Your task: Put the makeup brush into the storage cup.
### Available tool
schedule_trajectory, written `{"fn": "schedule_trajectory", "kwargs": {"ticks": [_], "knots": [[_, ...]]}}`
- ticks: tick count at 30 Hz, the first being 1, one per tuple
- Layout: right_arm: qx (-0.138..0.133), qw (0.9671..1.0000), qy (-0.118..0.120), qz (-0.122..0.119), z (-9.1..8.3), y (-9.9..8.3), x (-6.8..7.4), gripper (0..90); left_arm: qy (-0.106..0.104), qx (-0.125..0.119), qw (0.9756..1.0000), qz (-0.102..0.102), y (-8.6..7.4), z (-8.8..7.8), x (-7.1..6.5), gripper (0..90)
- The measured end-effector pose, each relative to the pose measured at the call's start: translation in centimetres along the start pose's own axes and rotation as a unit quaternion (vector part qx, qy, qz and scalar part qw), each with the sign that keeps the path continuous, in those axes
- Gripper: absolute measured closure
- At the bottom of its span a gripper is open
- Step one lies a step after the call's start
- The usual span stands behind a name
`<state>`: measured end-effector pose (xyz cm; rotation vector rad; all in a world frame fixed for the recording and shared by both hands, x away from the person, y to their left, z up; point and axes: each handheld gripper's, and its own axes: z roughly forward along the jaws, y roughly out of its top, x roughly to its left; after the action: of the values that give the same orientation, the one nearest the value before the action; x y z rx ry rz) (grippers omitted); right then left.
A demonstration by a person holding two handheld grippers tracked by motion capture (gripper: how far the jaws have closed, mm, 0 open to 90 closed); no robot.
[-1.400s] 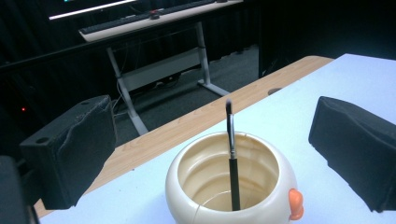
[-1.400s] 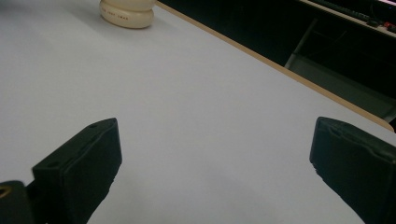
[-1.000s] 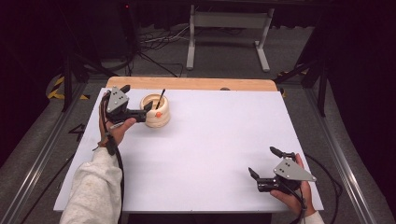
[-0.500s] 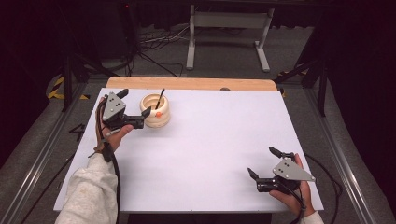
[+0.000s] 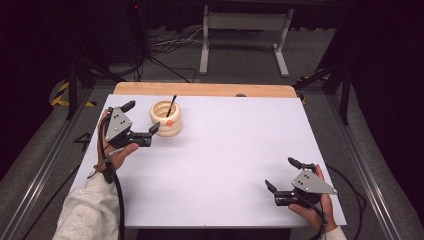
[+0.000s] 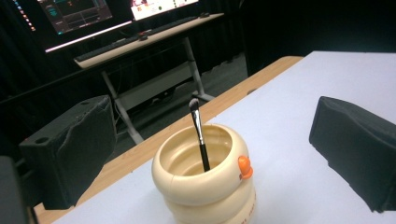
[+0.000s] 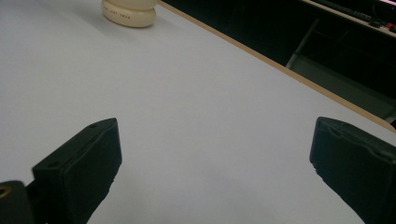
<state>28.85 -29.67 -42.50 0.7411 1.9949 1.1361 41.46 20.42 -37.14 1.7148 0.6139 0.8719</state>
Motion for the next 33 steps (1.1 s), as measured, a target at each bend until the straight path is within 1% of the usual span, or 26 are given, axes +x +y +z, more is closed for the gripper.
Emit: {"fn": "schedule_trajectory", "kwargs": {"ticks": [1,2,3,5,6,8,11,15,20,22,24,25,27,29,31,33], "knots": [[0.0,1.0,0.0,0.0,0.0,0.0,0.0,2.7,0.0,-0.001,1.0,-0.005,0.0,-0.1,0.0,1.2],[0.0,1.0,0.0,0.0,0.0,0.0,0.0,2.7,0.001,-0.002,1.0,-0.004,0.0,-0.2,0.0,1.2],[0.0,1.0,0.0,0.0,0.0,0.0,0.0,2.7,0.003,-0.007,0.9999,-0.006,0.1,-0.2,0.0,1.2],[-0.001,1.0,0.0,0.0,0.0,0.0,0.0,2.7,0.003,-0.009,0.9999,-0.008,0.1,-0.3,-0.1,1.1],[0.0,1.0,-0.001,0.0,0.0,0.0,0.0,2.7,0.002,-0.006,1.0,-0.004,0.2,-0.4,-0.2,1.1],[0.0,1.0,0.0,0.001,0.0,0.0,0.0,2.7,0.0,-0.003,1.0,-0.004,0.3,-0.4,-0.4,1.0],[0.0,1.0,0.0,0.001,0.0,0.0,0.0,2.7,0.006,-0.007,1.0,0.0,0.3,-0.5,-0.6,1.8],[-0.001,1.0,0.001,-0.001,0.0,0.0,0.1,2.7,0.0,-0.001,1.0,0.01,0.1,-0.7,-1.1,1.8],[-0.001,1.0,0.0,0.0,0.0,0.0,0.0,2.7,-0.007,0.003,0.9999,0.008,-0.1,-1.0,-1.5,1.7],[-0.001,1.0,0.0,0.0,0.0,0.0,0.0,2.7,-0.009,0.006,0.9999,0.005,0.0,-1.3,-1.7,1.4],[-0.001,1.0,0.0,0.0,0.0,0.0,0.0,2.7,-0.009,0.006,0.9999,0.006,0.0,-1.4,-1.8,1.6],[-0.001,1.0,0.0,0.0,0.0,0.0,0.0,2.7,-0.004,0.002,0.9999,0.012,-0.1,-1.7,-2.0,2.1],[-0.001,1.0,0.0,0.001,0.0,0.0,0.0,2.7,-0.009,0.007,0.9999,0.012,-0.2,-1.9,-2.1,2.1],[-0.001,1.0,0.0,0.0,0.0,0.0,0.0,2.7,-0.011,0.009,0.9998,0.017,-0.3,-2.1,-2.3,2.1],[-0.001,1.0,-0.001,0.0,0.0,0.0,0.0,2.7,-0.012,0.01,0.9997,0.016,-0.4,-2.2,-2.4,2.1],[-0.001,1.0,0.0,0.001,0.0,0.0,0.0,2.7,-0.013,0.015,0.9996,0.021,-0.5,-2.5,-2.6,2.1]]}}
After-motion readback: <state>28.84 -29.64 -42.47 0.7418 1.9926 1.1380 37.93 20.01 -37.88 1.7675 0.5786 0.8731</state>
